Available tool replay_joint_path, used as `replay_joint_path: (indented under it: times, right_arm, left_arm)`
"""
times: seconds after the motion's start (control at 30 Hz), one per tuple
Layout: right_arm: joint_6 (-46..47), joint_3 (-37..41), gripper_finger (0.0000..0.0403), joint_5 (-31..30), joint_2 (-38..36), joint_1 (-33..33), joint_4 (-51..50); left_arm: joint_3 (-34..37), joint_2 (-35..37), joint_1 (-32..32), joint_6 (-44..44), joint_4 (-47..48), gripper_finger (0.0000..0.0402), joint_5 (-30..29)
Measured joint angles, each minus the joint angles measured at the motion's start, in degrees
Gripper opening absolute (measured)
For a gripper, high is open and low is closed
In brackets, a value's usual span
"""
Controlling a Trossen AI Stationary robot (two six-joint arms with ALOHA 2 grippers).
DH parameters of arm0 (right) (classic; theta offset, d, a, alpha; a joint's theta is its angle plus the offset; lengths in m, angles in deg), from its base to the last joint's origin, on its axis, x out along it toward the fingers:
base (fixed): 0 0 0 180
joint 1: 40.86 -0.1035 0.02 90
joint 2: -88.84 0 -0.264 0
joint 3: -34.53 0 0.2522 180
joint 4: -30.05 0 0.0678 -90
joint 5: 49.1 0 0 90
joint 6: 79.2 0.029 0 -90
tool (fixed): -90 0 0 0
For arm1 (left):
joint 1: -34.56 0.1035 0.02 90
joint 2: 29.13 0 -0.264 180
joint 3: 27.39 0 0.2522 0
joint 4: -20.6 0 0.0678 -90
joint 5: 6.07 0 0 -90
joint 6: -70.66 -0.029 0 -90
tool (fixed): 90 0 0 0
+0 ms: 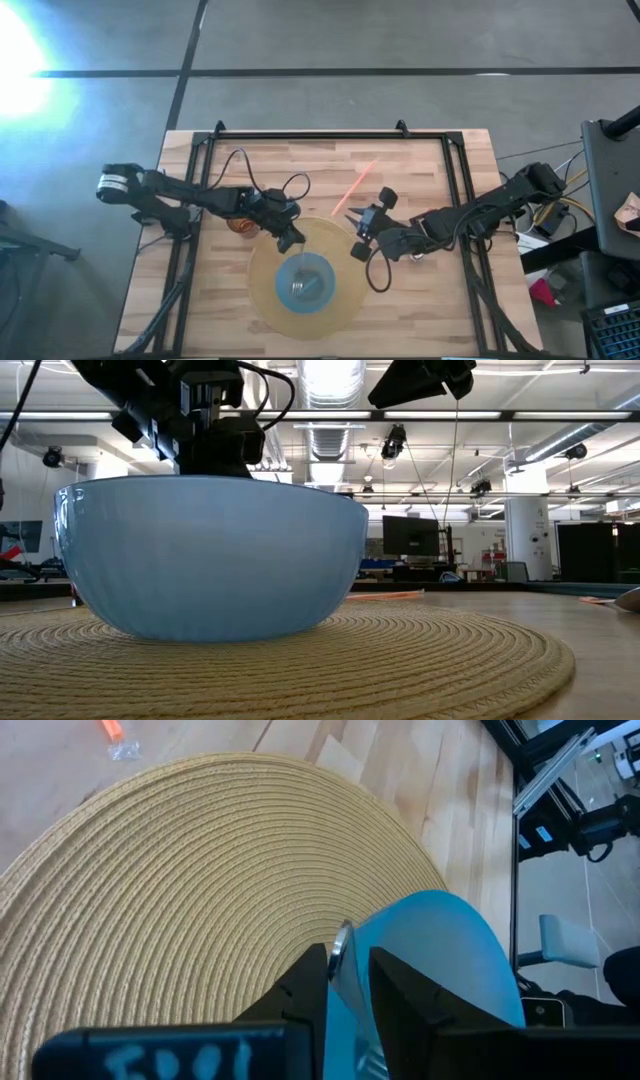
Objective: Pick & Place Utensil
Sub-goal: Put the silver fork into the blue bowl on the brown mat, then put the orange spoon into the blue bowl on the brown mat
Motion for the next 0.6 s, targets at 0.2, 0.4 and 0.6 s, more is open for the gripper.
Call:
replay_joint_path:
  times: [0.2,0.4,0.6]
  right_arm:
    - [0.0,0.0,0.0071,0.0,0.0,0.0,0.0]
    - [0.0,0.0,0.0081,0.0,0.0,0.0,-0.4]
    - [4.6,0.0,0.0102,0.3,-0.8,0.0,-6.1]
  left_arm:
    - [0.0,0.2,0.0,-1.4,0.0,0.0072,0.1]
    - [0.0,0.2,0.0,-1.6,0.0,0.0072,1.7]
    - [0.0,0.9,0.1,-1.6,0.0,0.007,3.2]
